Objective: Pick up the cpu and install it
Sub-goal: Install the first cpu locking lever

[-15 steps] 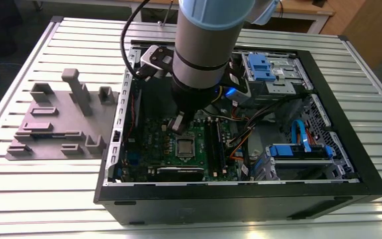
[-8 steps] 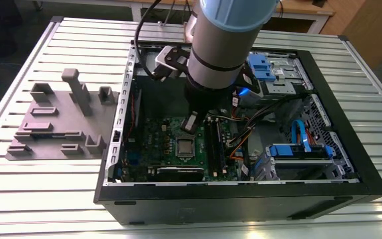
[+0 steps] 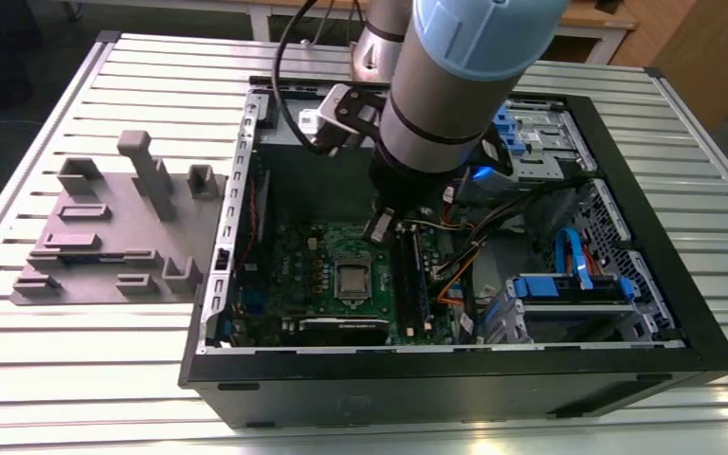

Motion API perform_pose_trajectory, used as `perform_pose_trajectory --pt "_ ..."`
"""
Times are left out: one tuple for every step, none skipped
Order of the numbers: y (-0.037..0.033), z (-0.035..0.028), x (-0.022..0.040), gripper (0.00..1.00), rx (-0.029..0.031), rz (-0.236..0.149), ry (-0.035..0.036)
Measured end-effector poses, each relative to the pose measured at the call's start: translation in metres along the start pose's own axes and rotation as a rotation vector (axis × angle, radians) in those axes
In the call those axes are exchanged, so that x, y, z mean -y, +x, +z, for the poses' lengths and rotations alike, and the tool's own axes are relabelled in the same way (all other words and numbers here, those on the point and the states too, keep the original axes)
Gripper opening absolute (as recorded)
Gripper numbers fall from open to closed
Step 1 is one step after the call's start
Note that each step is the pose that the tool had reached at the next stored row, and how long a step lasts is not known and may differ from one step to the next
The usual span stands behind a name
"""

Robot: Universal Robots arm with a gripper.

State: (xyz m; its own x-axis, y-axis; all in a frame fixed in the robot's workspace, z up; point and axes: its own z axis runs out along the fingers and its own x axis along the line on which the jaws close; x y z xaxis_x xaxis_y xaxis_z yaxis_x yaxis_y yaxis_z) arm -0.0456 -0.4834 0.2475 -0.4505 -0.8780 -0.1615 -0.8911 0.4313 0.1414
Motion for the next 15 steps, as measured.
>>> perform_pose_trajectory --pt "-0.0015 -0.0001 0.0022 0.1 -0.0001 0.0 0.0" --pt "-0.0029 -0.0001 0.0041 0.1 -0.0002 0.0 0.0" --pt "-0.0044 0.0 0.0057 0.1 -0.0001 0.0 0.0" --pt "-0.0059 0.0 0.0071 0.1 -0.0001 0.0 0.0" --pt "-0.0075 0.0002 0.0081 0.1 -0.0002 0.0 -0.0001" --pt "-0.0094 0.0005 0.0086 0.1 -0.0001 0.0 -0.0001" --pt "-0.0113 0.001 0.0086 0.1 0.0001 -0.001 -0.0001" --pt "-0.0133 0.0015 0.008 0.1 -0.0001 0.0 0.0" --pt "-0.0153 0.0021 0.0074 0.1 -0.0001 0.0 0.0" --pt "-0.0168 0.0025 0.0068 0.1 -0.0001 0.0 0.0" --pt "-0.0182 0.003 0.0062 0.1 -0.0002 -0.001 0.0" --pt "-0.019 0.0034 0.0058 0.1 -0.0002 -0.001 0.0" --pt "-0.0195 0.0038 0.0056 0.1 -0.0001 -0.001 -0.0001" --pt "-0.0198 0.0042 0.0055 0.1 0.0 -0.001 -0.0001" --pt "-0.0201 0.0046 0.0053 0.1 0.0 -0.001 -0.0001"
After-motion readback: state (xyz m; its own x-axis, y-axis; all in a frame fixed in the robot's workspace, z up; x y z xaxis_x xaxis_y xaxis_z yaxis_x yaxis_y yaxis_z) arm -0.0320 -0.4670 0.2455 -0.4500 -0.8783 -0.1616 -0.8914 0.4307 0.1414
